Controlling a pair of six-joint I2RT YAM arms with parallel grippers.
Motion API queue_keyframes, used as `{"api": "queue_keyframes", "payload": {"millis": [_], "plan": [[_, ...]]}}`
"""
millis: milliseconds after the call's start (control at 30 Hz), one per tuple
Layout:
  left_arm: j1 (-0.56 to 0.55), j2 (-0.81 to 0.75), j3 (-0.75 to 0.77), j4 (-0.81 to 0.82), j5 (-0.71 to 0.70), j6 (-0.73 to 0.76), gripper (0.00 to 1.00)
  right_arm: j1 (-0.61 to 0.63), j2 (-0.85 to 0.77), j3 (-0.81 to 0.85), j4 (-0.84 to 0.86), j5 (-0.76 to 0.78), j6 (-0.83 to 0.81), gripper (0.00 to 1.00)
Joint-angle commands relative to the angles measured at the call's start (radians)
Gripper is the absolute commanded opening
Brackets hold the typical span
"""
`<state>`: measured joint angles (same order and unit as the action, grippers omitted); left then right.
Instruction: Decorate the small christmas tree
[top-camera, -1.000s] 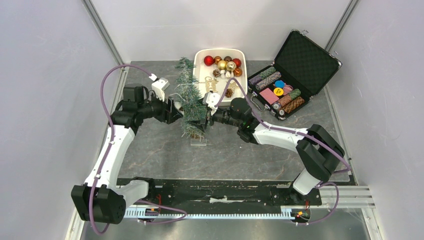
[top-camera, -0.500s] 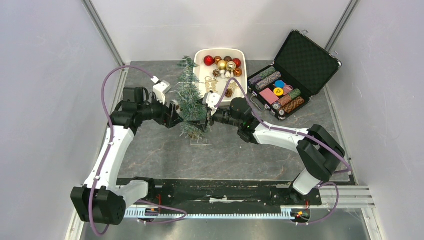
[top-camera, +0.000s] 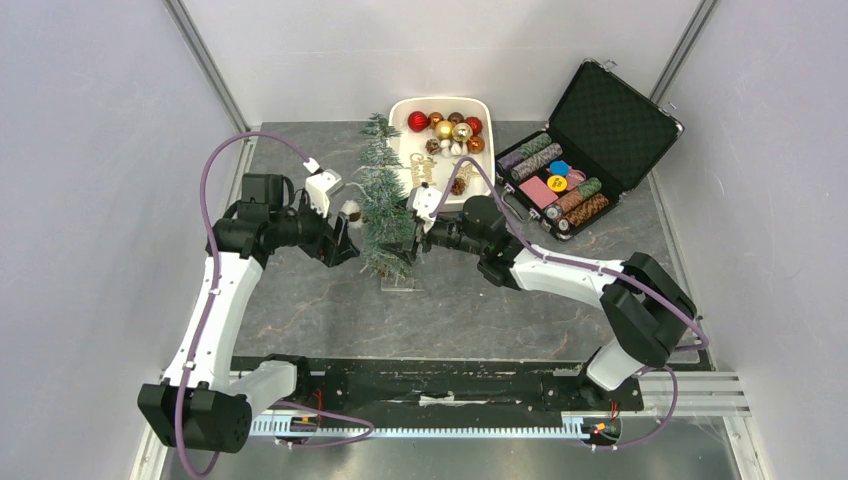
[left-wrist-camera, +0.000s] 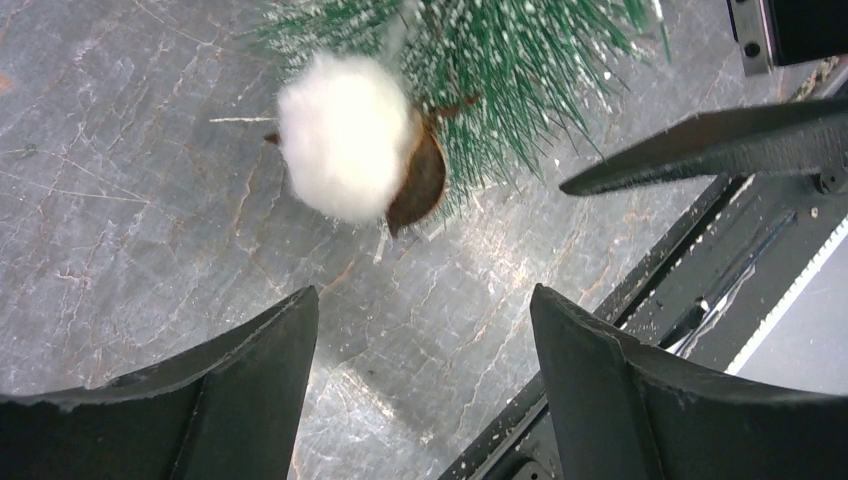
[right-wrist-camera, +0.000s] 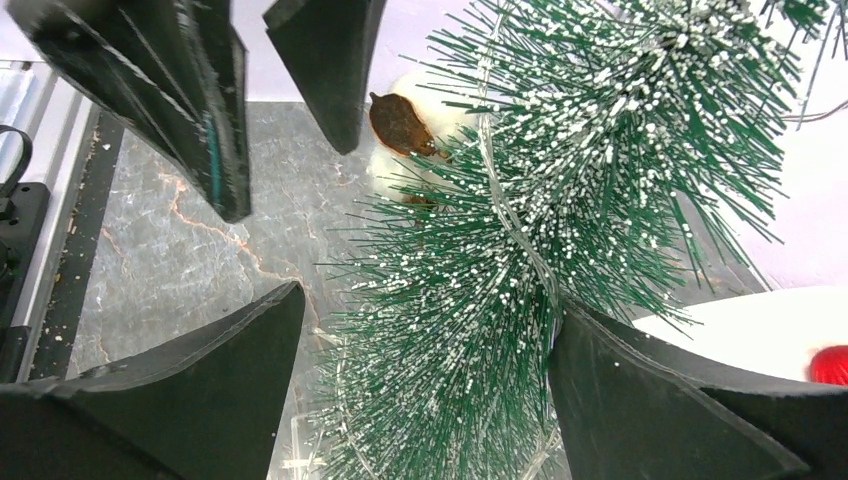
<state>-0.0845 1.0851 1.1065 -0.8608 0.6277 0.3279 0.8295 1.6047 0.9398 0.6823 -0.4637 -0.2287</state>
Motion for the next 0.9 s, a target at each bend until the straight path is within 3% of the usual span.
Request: {"api": "queue_keyframes", "payload": {"millis": [0, 333, 467, 867], "plan": [[0.005, -0.025, 0.072, -0.154, -0.009, 0.135, 0.84, 0.007, -0.057, -0.013, -0.016, 0.036, -0.038, 0.88], [0.005, -0.025, 0.090, -0.202, -0.035, 0.165, 0.85, 0.007, -0.099, -0.016, -0.083, 0.088, -0.072, 0.92], [0.005, -0.025, 0.107, -0.216, -0.031, 0.173, 0.85, 0.007, -0.115, -0.017, -0.115, 0.106, -0.091, 0.99], [0.005, -0.026, 0.124, -0.233, 0.001, 0.187, 0.86, 0.007, -0.157, -0.013, -0.197, 0.193, -0.109, 0.99]]}}
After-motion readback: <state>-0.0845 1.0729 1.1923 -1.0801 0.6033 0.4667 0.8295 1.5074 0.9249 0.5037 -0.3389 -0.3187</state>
